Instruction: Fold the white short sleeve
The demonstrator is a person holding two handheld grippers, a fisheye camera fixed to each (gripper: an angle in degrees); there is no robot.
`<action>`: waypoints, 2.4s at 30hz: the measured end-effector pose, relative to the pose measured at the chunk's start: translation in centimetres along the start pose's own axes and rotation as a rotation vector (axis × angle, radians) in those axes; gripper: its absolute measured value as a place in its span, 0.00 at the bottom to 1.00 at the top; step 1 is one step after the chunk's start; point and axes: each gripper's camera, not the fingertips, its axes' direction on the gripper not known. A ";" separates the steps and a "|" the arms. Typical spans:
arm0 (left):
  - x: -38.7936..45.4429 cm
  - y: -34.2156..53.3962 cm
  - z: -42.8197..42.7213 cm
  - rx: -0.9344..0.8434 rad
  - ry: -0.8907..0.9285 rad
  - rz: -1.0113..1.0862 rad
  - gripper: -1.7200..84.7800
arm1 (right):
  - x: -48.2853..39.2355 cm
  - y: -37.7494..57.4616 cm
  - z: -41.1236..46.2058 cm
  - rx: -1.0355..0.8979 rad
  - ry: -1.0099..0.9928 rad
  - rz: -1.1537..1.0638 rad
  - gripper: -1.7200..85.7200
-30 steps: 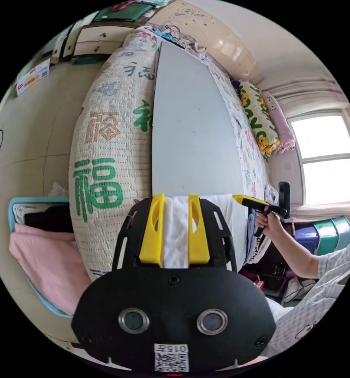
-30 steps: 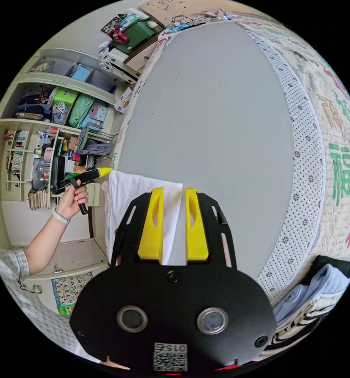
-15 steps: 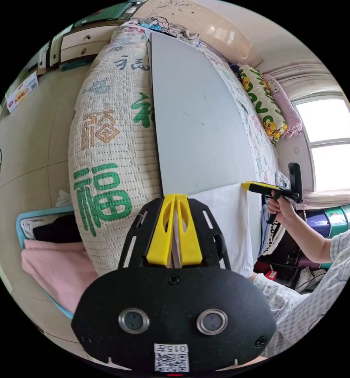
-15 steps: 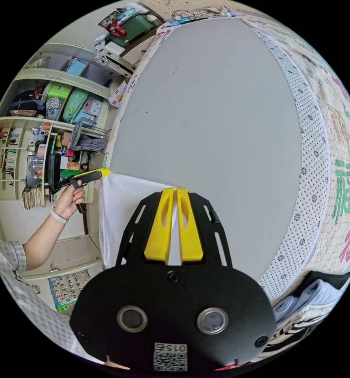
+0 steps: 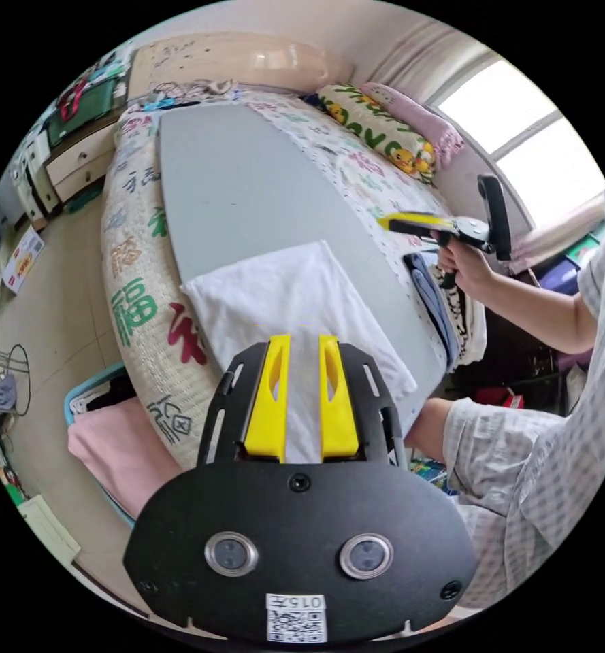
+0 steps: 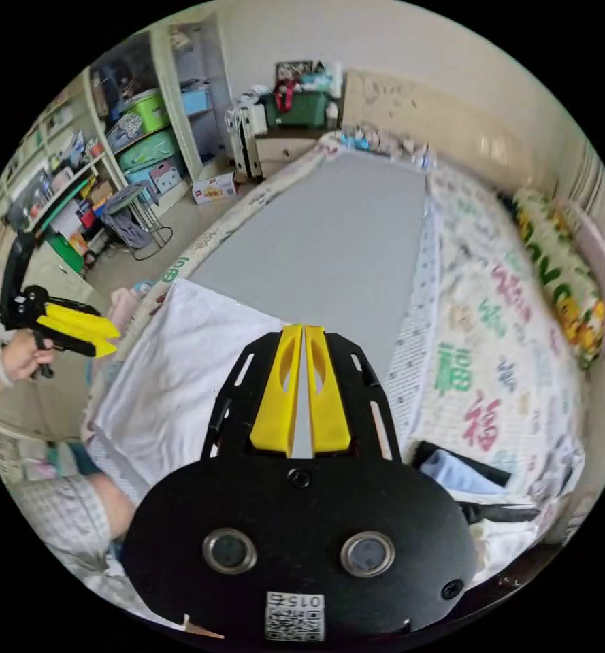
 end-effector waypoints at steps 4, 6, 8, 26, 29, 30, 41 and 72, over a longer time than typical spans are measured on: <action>11.1 2.5 -1.0 -0.021 0.030 0.083 0.11 | -2.2 3.5 -1.7 -0.051 0.036 0.019 0.08; 15.0 2.8 -0.2 -0.065 0.035 0.116 0.11 | -1.9 4.5 -0.9 -0.102 -0.022 0.067 0.09; 19.0 2.7 0.3 -0.075 0.029 0.137 0.12 | -0.8 5.0 0.3 -0.139 -0.121 0.131 0.10; 31.1 0.7 -2.7 -0.144 -0.094 0.144 0.09 | 6.1 0.6 7.9 -0.279 -0.427 0.385 0.09; 33.5 0.6 -4.9 -0.099 -0.122 0.186 0.10 | 6.4 0.6 7.7 -0.264 -0.409 0.387 0.10; 33.9 0.6 -5.2 -0.095 -0.136 0.192 0.10 | 6.5 0.6 7.7 -0.265 -0.408 0.386 0.10; 34.2 2.0 -4.9 -0.139 -0.149 0.105 0.03 | 7.7 -0.1 9.1 -0.302 -0.425 0.366 0.04; 8.8 28.8 -4.0 0.104 0.000 -0.735 0.12 | 4.9 13.3 4.2 -0.522 -0.565 0.440 0.11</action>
